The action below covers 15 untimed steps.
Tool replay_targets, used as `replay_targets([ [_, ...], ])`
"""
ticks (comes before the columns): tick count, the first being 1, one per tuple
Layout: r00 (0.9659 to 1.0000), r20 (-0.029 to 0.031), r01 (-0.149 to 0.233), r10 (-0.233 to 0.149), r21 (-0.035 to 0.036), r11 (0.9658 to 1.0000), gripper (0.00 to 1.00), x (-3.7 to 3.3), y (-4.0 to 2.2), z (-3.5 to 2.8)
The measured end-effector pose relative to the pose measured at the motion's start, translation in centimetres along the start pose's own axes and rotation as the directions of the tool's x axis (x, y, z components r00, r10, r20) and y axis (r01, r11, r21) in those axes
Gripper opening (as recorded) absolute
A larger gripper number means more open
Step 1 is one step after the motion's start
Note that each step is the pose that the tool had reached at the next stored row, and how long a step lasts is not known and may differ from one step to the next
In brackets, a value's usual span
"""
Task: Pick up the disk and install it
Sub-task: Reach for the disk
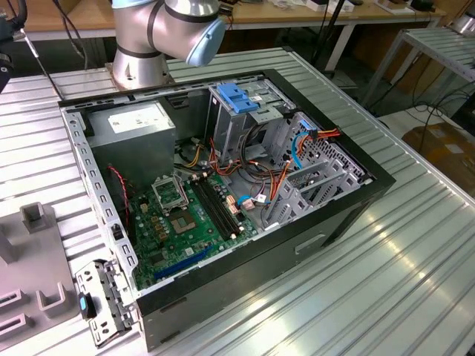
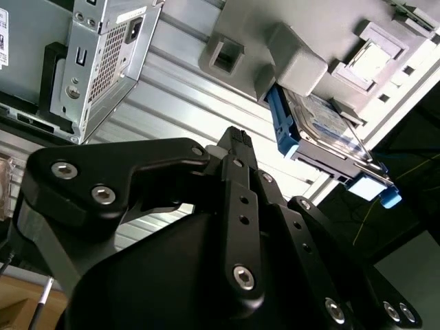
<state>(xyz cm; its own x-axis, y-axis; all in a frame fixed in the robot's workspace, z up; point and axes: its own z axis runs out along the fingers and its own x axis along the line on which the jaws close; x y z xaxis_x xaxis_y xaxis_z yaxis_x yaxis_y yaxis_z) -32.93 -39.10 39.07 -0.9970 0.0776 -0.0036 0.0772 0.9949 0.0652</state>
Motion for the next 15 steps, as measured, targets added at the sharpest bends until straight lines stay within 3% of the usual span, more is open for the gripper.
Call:
replay_targets([
  [8,1.0,-0.0001,0.001,-0.001,-0.0001,1.0,0.11,0.12,-0.01,0.0],
  [15,1.0,-0.0001,0.001,-0.001,0.0,1.0,0.11,1.15,-0.09,-0.01],
])
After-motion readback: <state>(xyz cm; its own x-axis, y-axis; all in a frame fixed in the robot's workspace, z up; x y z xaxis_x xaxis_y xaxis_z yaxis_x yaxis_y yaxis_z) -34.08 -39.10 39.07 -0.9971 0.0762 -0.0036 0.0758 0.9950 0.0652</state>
